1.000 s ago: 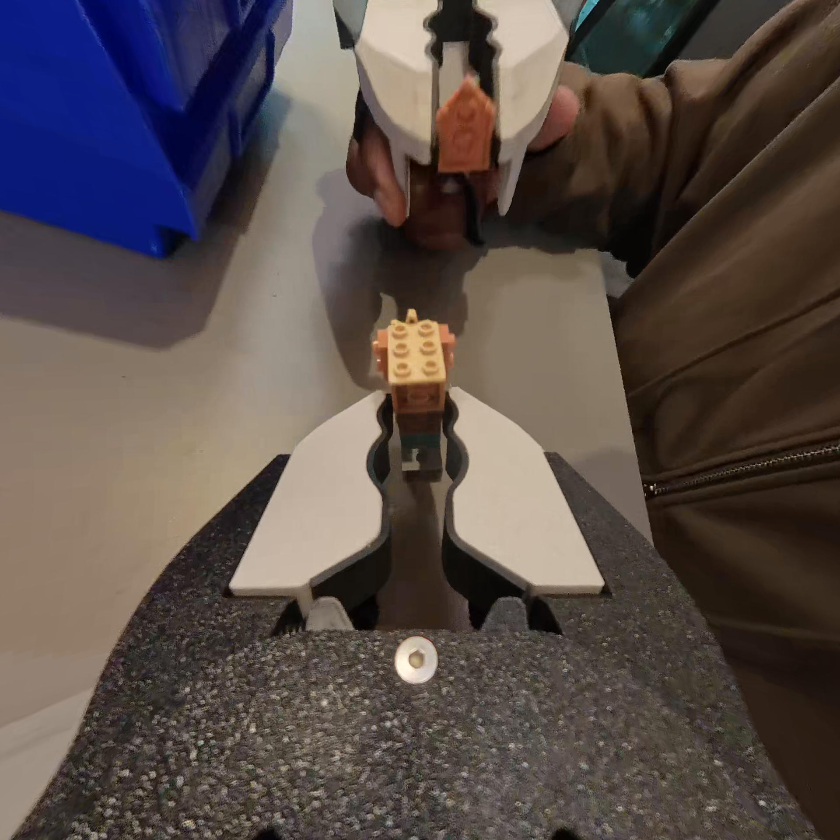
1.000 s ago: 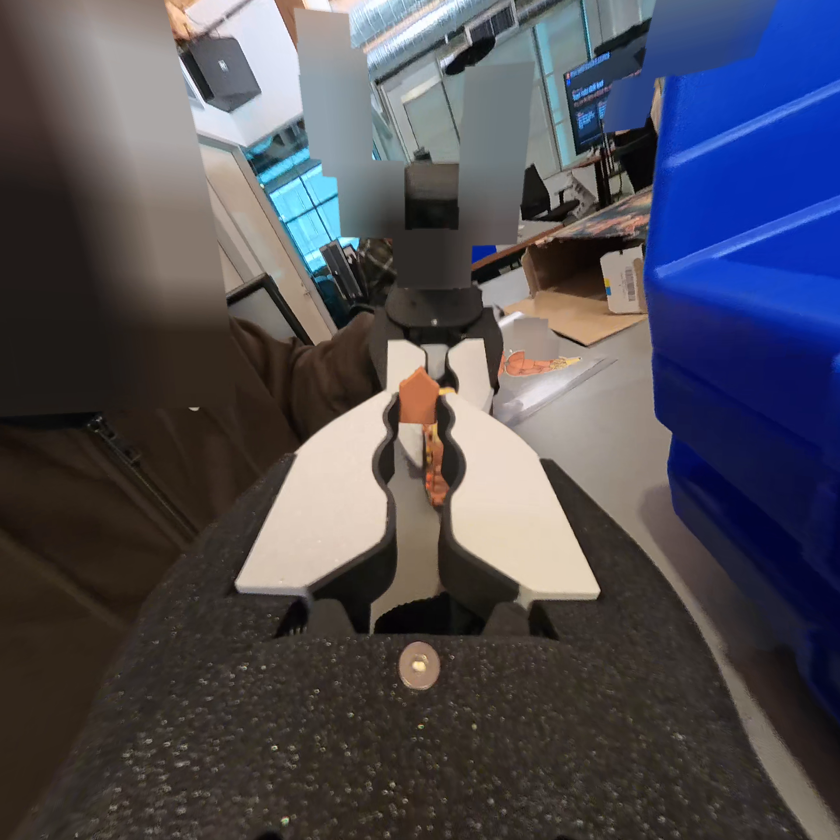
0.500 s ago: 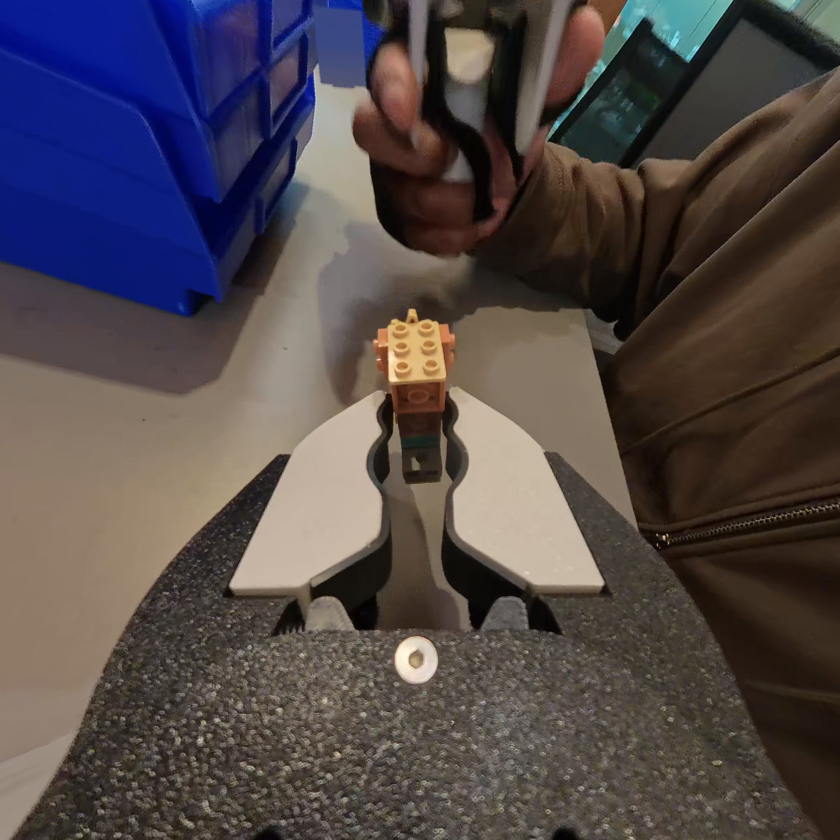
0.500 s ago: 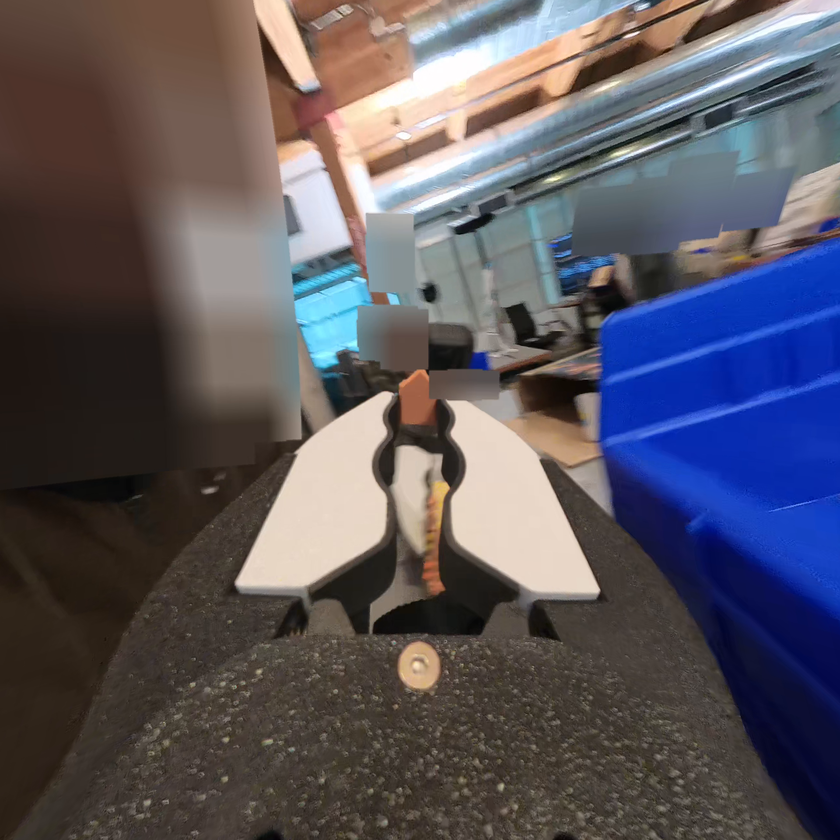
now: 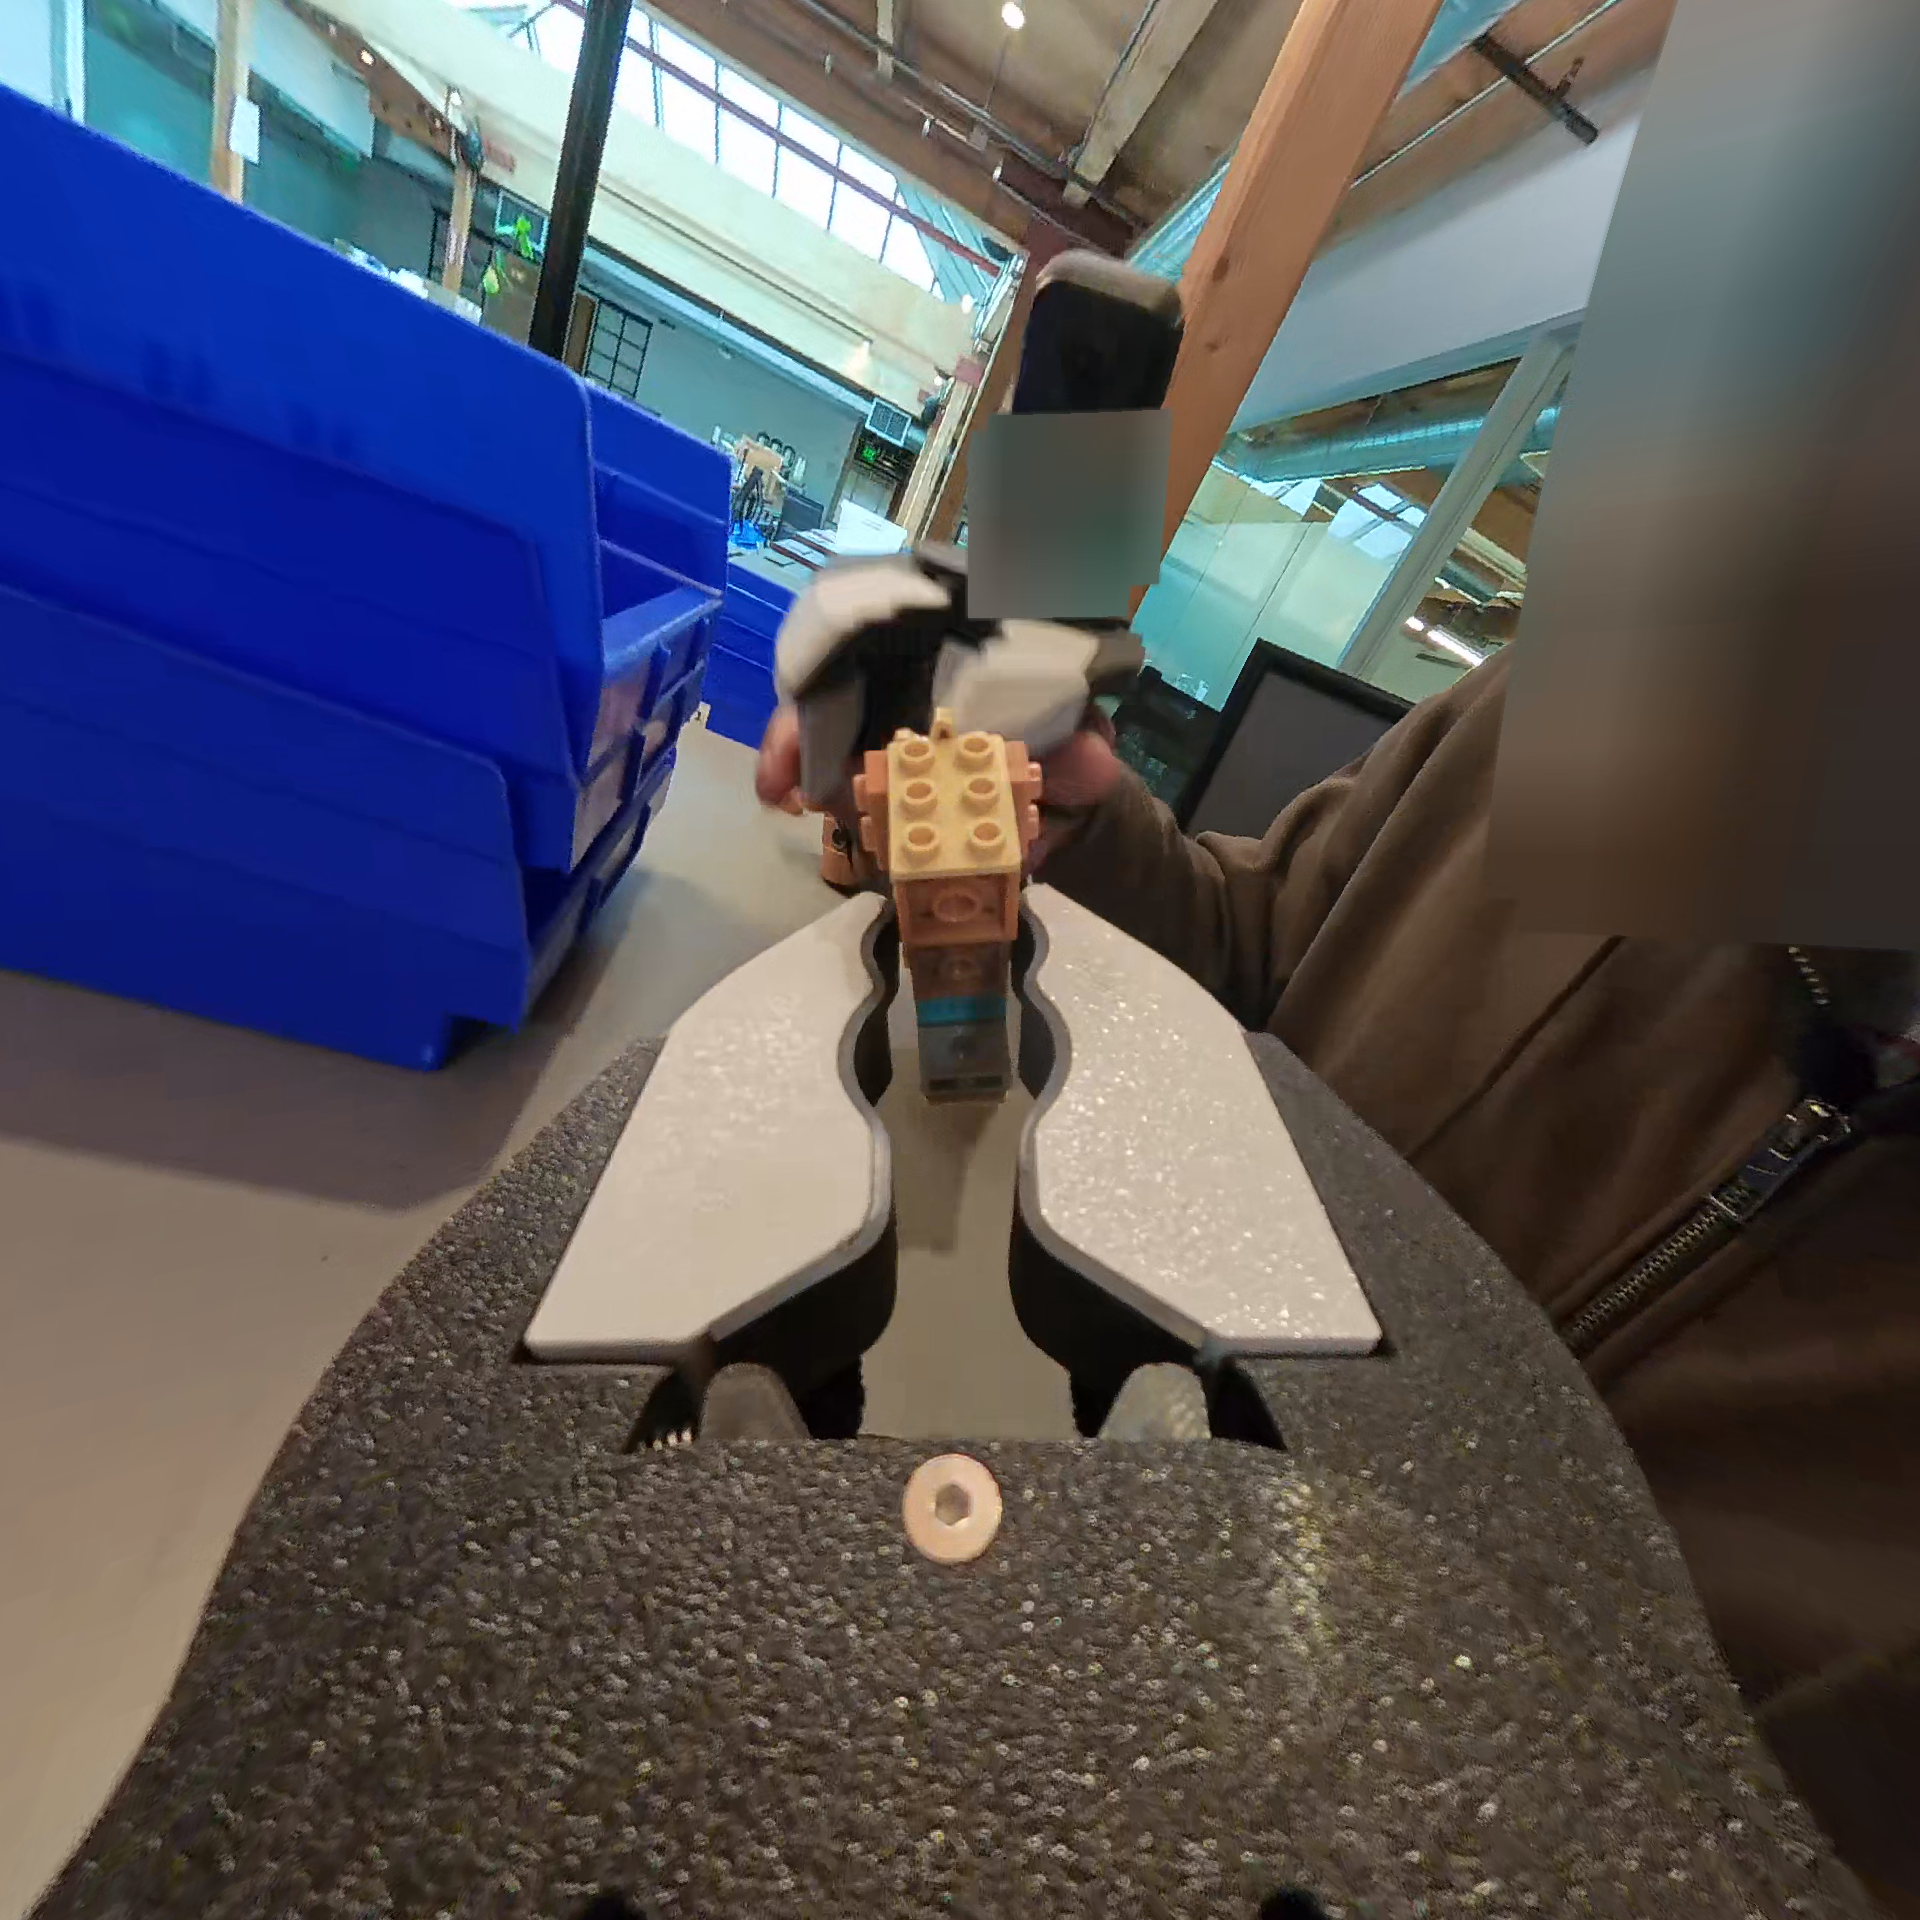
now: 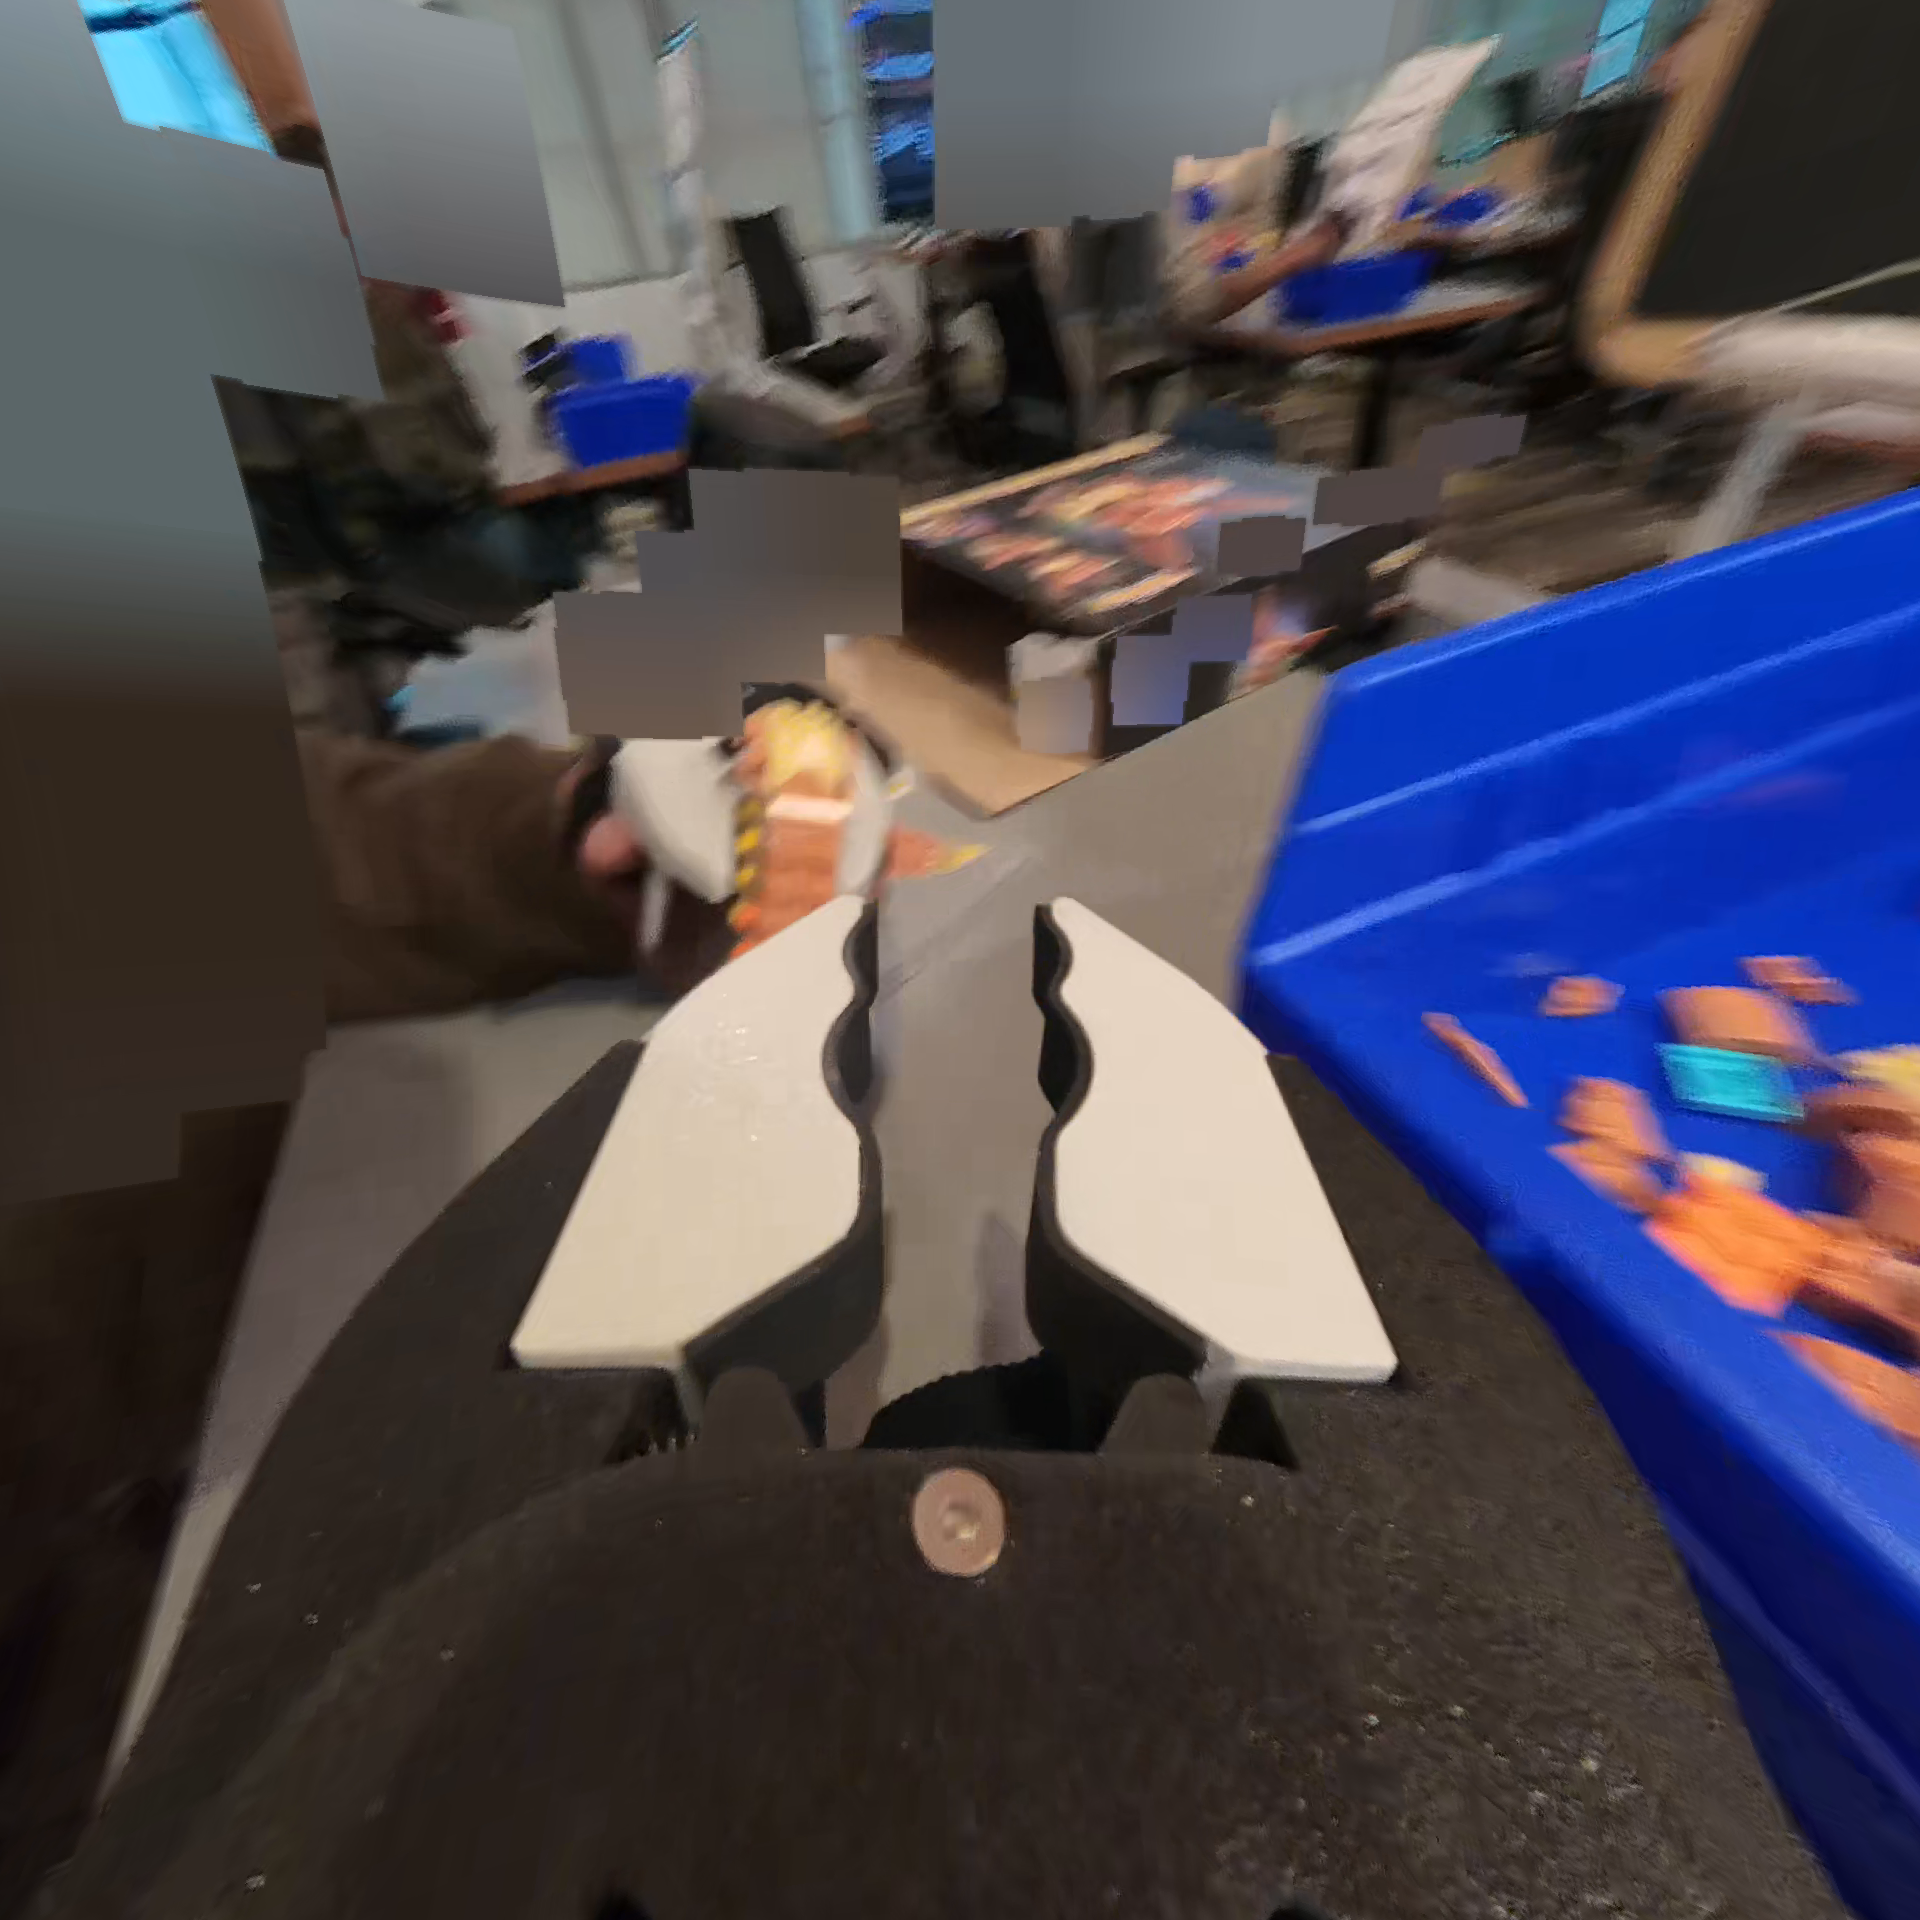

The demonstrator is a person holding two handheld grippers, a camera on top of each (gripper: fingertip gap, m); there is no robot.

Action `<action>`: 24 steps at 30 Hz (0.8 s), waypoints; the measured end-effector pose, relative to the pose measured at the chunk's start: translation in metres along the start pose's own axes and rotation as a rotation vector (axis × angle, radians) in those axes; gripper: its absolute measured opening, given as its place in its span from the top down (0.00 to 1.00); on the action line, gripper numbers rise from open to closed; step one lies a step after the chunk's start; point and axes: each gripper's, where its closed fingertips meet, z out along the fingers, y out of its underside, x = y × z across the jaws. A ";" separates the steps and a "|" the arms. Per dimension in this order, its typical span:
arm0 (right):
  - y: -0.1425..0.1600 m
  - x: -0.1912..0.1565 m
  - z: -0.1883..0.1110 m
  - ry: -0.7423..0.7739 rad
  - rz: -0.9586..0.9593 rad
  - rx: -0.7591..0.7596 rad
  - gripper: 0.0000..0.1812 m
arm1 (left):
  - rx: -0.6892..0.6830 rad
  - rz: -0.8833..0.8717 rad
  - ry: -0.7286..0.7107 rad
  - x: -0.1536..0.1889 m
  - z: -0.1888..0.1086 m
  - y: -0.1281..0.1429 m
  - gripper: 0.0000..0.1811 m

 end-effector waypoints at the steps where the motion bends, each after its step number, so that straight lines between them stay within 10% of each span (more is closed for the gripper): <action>1: 0.011 -0.013 0.006 -0.070 0.002 -0.042 0.84 | 0.002 0.020 0.000 0.001 0.000 0.000 0.89; 24: 0.039 -0.049 0.023 -0.221 0.006 -0.071 0.91 | -0.074 0.096 -0.051 0.001 0.011 0.012 0.82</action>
